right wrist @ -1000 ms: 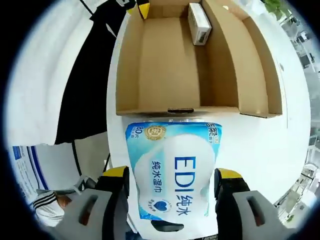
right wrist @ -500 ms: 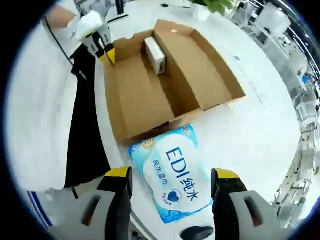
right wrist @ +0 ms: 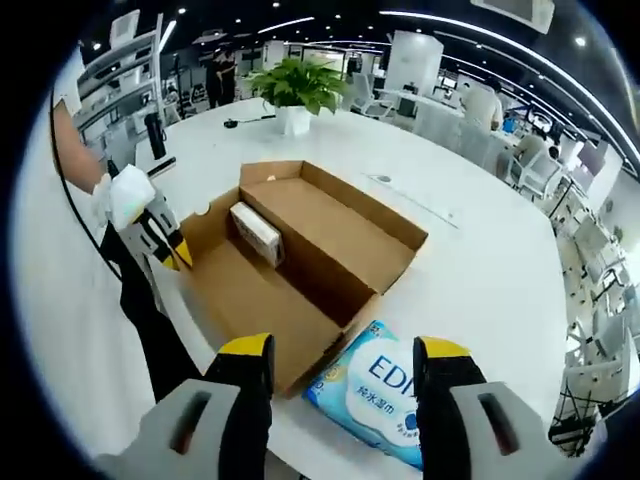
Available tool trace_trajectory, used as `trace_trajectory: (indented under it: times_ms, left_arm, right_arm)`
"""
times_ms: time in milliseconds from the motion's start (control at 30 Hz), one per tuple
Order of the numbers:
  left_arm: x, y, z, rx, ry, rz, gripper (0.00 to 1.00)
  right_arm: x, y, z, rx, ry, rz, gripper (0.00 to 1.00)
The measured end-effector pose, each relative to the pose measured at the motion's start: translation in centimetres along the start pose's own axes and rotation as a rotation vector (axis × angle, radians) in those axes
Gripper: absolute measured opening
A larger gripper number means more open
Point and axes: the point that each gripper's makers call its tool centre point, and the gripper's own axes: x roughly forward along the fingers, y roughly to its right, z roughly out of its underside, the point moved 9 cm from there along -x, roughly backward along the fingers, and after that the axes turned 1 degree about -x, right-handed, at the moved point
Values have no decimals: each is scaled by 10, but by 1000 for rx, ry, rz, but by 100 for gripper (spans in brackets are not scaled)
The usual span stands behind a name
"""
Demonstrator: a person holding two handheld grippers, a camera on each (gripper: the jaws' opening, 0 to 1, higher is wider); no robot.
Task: Operate the shoe box by opening the lid, removing the specified soft item, and placing it in the target area until the item is outside and the box remains undamaged.
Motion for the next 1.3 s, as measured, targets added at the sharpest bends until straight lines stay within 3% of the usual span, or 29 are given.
trace_trajectory:
  times_ms: [167, 200, 233, 267, 467, 600, 800, 1133, 1300]
  left_arm:
    - [-1, 0, 0, 0, 6, 0, 4]
    - [-1, 1, 1, -67, 15, -11, 4]
    - [-1, 1, 1, -81, 20, -15, 4]
    - [0, 1, 0, 39, 19, -13, 4]
    - [-3, -1, -1, -26, 31, 8, 4]
    - [-5, 1, -4, 21, 35, 19, 4]
    - [-5, 0, -3, 1, 42, 19, 4]
    - [-2, 0, 4, 24, 69, 0, 4]
    - [-2, 0, 3, 29, 71, 2, 4]
  right_arm:
    - [-6, -5, 10, 32, 4, 41, 56]
    - [-7, -7, 12, 35, 6, 53, 54]
    - [-9, -10, 12, 34, 7, 68, 51]
    - [-9, -14, 13, 35, 12, 85, 48]
    - [-8, -30, 16, 33, 11, 95, 49]
    - [-10, -33, 17, 26, -9, 93, 51]
    - [-19, -31, 9, 10, 2, 98, 51]
    - [-12, -40, -1, -35, 24, 123, 48]
    - [-4, -53, -9, -75, 84, 41, 43]
